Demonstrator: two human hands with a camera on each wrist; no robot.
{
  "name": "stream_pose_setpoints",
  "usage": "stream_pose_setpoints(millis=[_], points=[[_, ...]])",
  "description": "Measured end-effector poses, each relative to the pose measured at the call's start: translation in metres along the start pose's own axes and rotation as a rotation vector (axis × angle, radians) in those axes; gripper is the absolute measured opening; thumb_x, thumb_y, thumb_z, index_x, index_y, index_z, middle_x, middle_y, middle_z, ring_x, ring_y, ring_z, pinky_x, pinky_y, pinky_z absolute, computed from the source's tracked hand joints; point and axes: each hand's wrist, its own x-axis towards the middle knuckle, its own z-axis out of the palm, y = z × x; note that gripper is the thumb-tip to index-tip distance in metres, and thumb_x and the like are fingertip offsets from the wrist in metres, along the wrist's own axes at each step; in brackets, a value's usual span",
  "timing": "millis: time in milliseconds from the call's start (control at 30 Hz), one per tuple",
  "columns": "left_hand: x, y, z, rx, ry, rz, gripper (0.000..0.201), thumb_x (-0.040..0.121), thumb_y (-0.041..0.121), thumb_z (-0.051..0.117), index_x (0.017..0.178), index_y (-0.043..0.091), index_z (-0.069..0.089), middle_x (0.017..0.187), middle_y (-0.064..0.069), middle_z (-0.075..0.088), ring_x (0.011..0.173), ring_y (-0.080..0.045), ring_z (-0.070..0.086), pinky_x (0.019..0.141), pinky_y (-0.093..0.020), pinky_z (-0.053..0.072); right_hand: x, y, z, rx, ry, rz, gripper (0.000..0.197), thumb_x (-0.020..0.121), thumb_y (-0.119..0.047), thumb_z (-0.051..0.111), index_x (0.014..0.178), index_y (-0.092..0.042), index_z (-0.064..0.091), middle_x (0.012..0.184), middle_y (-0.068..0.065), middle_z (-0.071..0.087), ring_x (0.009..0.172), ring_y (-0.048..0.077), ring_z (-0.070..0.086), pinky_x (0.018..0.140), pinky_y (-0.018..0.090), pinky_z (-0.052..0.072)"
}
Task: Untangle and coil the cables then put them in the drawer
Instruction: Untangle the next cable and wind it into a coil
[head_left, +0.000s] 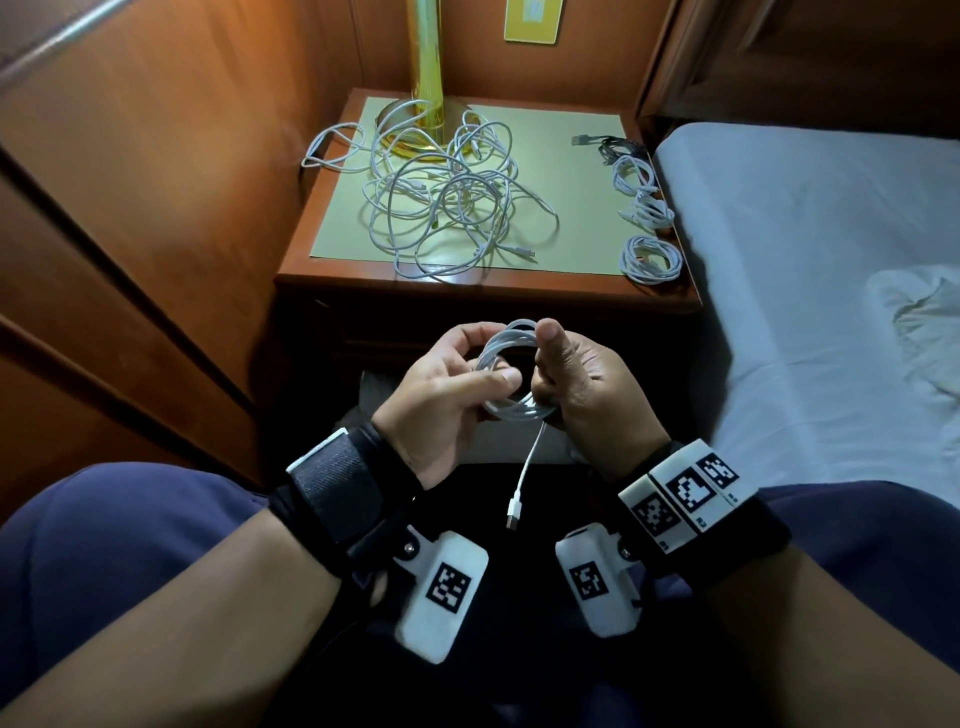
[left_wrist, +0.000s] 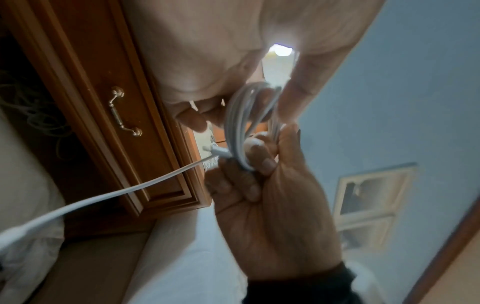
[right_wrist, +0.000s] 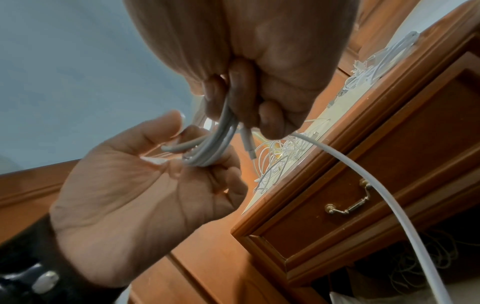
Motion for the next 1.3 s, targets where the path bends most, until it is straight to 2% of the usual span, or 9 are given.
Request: stream_pose_setpoints(millis=[167, 267, 467, 567, 633, 733, 967, 1067, 1300], points=[[0.006, -0.007, -0.001, 0.287, 0.181, 0.140, 0.044, 0.070, 0.002, 0.073, 0.107, 0.015, 0.054, 0.095, -0.007, 0.056, 0.075, -0.015, 0.060, 0.074, -0.034, 0.057, 0.001, 0.001, -0.009, -0.165, 0.077, -0.072, 0.046, 0.092, -0.068, 0.044, 0.061, -0.035, 0.055, 0.057, -0.009, 0.042, 0.055, 0.011, 0.040, 0.057, 0.033, 0.034], [0.010, -0.010, -0.005, 0.259, 0.336, 0.104, 0.033, 0.080, -0.005, 0.076, 0.092, 0.011, 0.050, 0.085, -0.008, 0.053, 0.074, -0.024, 0.062, 0.073, -0.041, 0.060, 0.000, 0.002, -0.013, -0.328, 0.153, -0.155, 0.043, 0.094, -0.059, 0.042, 0.066, -0.027, 0.046, 0.059, -0.005, 0.043, 0.056, 0.007, 0.042, 0.058, 0.030, 0.036], [0.008, 0.000, -0.004, 0.161, 0.194, 0.121, 0.012, 0.089, -0.007, 0.064, 0.086, 0.004, 0.059, 0.073, -0.011, 0.065, 0.065, -0.021, 0.066, 0.070, -0.033, 0.054, 0.004, -0.001, -0.025, -0.444, 0.314, -0.230, 0.036, 0.101, -0.044, 0.046, 0.067, -0.033, 0.045, 0.058, -0.008, 0.045, 0.055, 0.004, 0.042, 0.055, 0.021, 0.036], [0.008, 0.010, -0.006, 0.120, 0.109, 0.096, 0.005, 0.092, 0.000, 0.061, 0.088, 0.002, 0.062, 0.060, -0.004, 0.050, 0.045, -0.011, 0.042, 0.051, -0.030, 0.053, 0.006, -0.003, -0.034, -0.438, 0.359, -0.243, 0.037, 0.100, -0.048, 0.045, 0.066, -0.033, 0.045, 0.060, -0.006, 0.045, 0.057, 0.007, 0.042, 0.057, 0.024, 0.038], [0.009, 0.011, -0.011, 0.262, 0.111, 0.130, 0.008, 0.093, 0.006, 0.063, 0.088, 0.001, 0.065, 0.056, 0.000, 0.045, 0.042, -0.009, 0.034, 0.040, -0.022, 0.041, 0.005, -0.004, -0.038, -0.443, 0.369, -0.250, 0.037, 0.102, -0.046, 0.044, 0.068, -0.031, 0.046, 0.062, 0.003, 0.046, 0.058, 0.008, 0.041, 0.057, 0.023, 0.037], [0.011, 0.009, -0.021, 0.635, 0.136, 0.242, 0.021, 0.094, 0.025, 0.066, 0.080, 0.011, 0.074, 0.051, 0.004, 0.043, 0.043, -0.010, 0.032, 0.040, -0.017, 0.027, 0.007, -0.007, -0.043, -0.431, 0.411, -0.233, 0.038, 0.104, -0.039, 0.043, 0.069, -0.023, 0.047, 0.064, 0.009, 0.046, 0.057, 0.009, 0.038, 0.054, 0.017, 0.035], [0.014, 0.008, -0.034, 1.010, 0.218, 0.380, 0.016, 0.091, 0.020, 0.068, 0.077, 0.018, 0.075, 0.054, 0.003, 0.054, 0.046, -0.006, 0.040, 0.047, -0.015, 0.031, 0.010, -0.016, -0.052, -0.164, 0.523, -0.028, 0.042, 0.102, -0.051, 0.039, 0.068, -0.028, 0.049, 0.054, -0.011, 0.046, 0.047, 0.005, 0.037, 0.051, 0.021, 0.032], [0.011, -0.001, -0.032, 1.148, 0.180, 0.417, 0.009, 0.090, 0.020, 0.070, 0.085, 0.019, 0.077, 0.069, 0.006, 0.068, 0.058, -0.004, 0.057, 0.056, -0.012, 0.040, 0.011, -0.017, -0.044, 0.095, 0.476, 0.035, 0.045, 0.103, -0.050, 0.039, 0.067, -0.024, 0.043, 0.053, -0.008, 0.041, 0.051, 0.014, 0.030, 0.052, 0.031, 0.025], [0.009, -0.023, -0.021, 1.105, 0.060, 0.359, 0.004, 0.088, 0.023, 0.075, 0.086, 0.020, 0.076, 0.083, 0.005, 0.069, 0.075, -0.010, 0.065, 0.073, -0.023, 0.052, 0.009, -0.017, -0.027, 0.432, 0.272, 0.226, 0.042, 0.107, -0.042, 0.035, 0.074, -0.016, 0.042, 0.068, 0.000, 0.051, 0.046, 0.011, 0.031, 0.047, 0.024, 0.026]])
